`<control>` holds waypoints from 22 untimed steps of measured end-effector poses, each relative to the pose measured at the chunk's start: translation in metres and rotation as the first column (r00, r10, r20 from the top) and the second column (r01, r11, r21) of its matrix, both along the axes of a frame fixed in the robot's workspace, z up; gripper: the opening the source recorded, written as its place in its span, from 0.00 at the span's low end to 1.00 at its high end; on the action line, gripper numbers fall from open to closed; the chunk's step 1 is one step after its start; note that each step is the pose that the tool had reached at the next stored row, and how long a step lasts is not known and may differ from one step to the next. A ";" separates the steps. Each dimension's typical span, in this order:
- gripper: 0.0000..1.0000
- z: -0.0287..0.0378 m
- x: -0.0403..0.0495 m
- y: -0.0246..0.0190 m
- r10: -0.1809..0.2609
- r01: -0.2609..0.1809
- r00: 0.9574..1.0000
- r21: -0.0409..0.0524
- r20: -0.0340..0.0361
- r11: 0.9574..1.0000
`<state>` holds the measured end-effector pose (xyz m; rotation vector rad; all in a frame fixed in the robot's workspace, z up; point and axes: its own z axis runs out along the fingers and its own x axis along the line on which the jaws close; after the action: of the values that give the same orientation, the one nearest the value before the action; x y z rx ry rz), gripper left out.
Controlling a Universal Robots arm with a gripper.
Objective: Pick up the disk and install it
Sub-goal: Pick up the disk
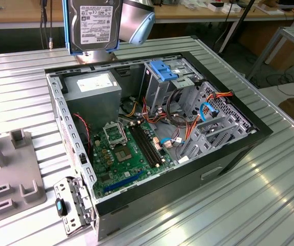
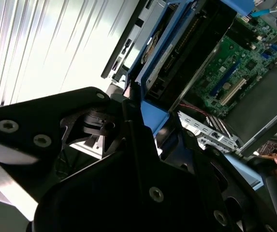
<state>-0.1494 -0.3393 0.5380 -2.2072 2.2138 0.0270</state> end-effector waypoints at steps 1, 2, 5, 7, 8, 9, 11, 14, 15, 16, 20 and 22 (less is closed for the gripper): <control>0.37 -0.0002 0.0009 -0.0007 0.000 0.000 1.000 0.000 0.000 1.000; 0.37 -0.0004 0.0014 -0.0014 0.000 0.000 1.000 0.000 0.000 1.000; 0.37 -0.0003 0.0019 -0.0028 0.000 0.000 1.000 0.000 0.000 1.000; 0.37 -0.0004 0.0022 -0.0029 0.000 0.000 1.000 0.000 0.000 1.000; 0.37 -0.0005 0.0041 -0.0029 0.000 0.000 1.000 0.000 0.000 1.000; 0.37 -0.0005 0.0070 -0.0029 0.000 0.000 1.000 0.000 0.000 1.000; 0.37 -0.0007 0.0178 -0.0029 0.000 0.000 1.000 0.000 0.000 1.000; 0.37 -0.0010 0.0329 -0.0028 0.000 0.000 1.000 0.000 0.000 1.000; 0.37 -0.0011 0.0381 -0.0027 0.000 0.000 1.000 0.000 0.000 1.000; 0.37 -0.0011 0.0404 -0.0028 0.000 0.000 1.000 0.000 0.000 1.000; 0.37 -0.0037 0.0466 -0.0118 0.000 0.000 1.000 0.000 0.002 1.000; 0.37 -0.0053 0.0467 -0.0194 0.000 0.000 1.000 0.000 0.008 1.000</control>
<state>-0.1027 -0.3587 0.5327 -2.2035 2.2097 0.0183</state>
